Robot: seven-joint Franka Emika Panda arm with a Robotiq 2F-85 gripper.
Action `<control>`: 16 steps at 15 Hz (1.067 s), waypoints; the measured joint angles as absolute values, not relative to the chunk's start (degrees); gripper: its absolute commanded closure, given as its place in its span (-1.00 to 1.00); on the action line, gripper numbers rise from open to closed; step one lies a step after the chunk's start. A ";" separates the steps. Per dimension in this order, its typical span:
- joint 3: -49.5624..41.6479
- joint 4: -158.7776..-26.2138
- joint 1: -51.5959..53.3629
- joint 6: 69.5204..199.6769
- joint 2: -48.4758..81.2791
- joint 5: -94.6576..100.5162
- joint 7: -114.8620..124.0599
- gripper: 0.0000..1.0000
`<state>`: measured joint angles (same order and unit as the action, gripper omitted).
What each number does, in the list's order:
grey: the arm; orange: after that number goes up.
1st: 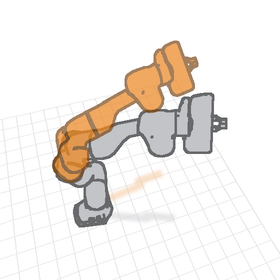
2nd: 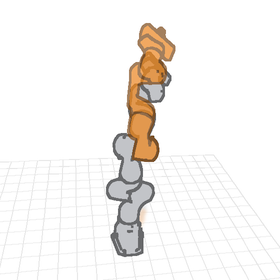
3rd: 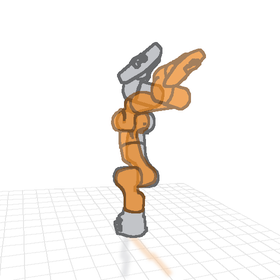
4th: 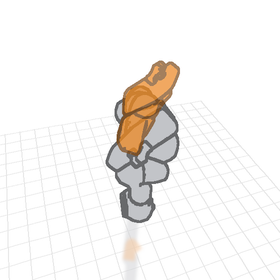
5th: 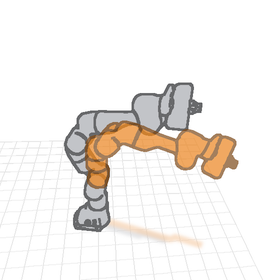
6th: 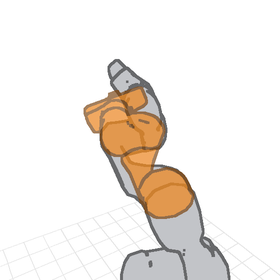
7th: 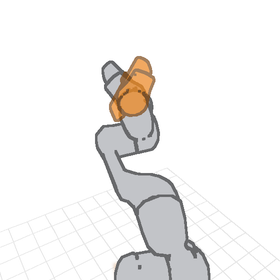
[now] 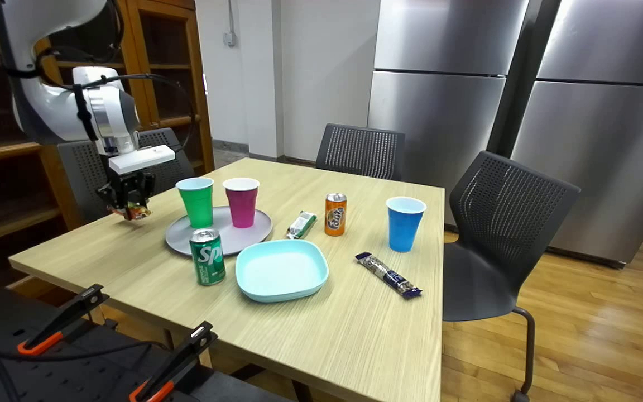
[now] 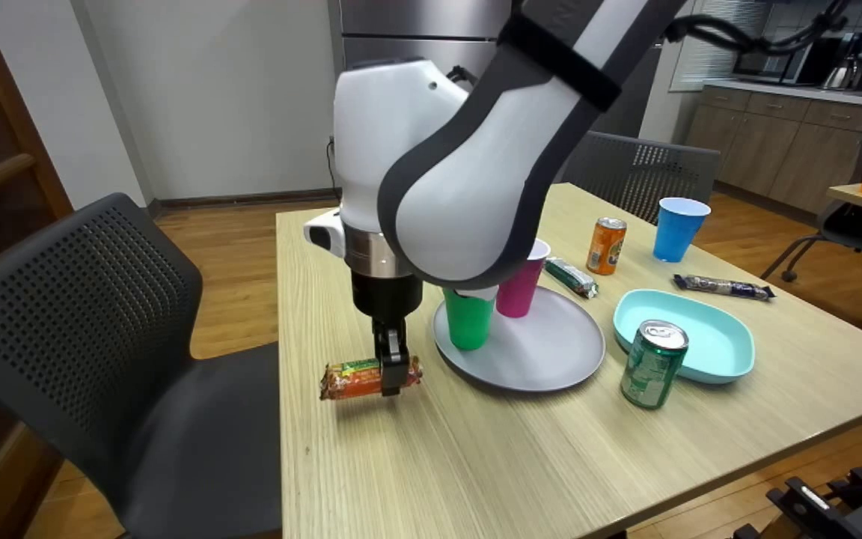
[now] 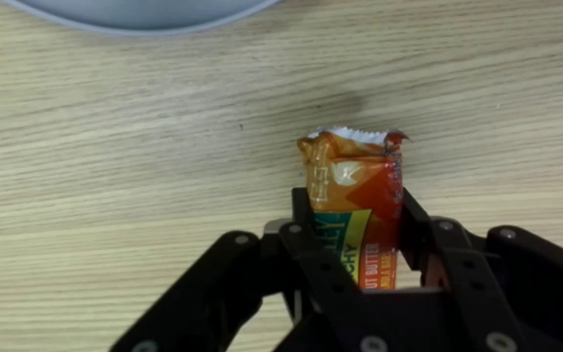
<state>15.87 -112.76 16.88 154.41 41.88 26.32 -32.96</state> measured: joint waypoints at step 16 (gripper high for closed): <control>13.06 -115.69 17.66 153.85 29.16 26.27 -19.05 0.63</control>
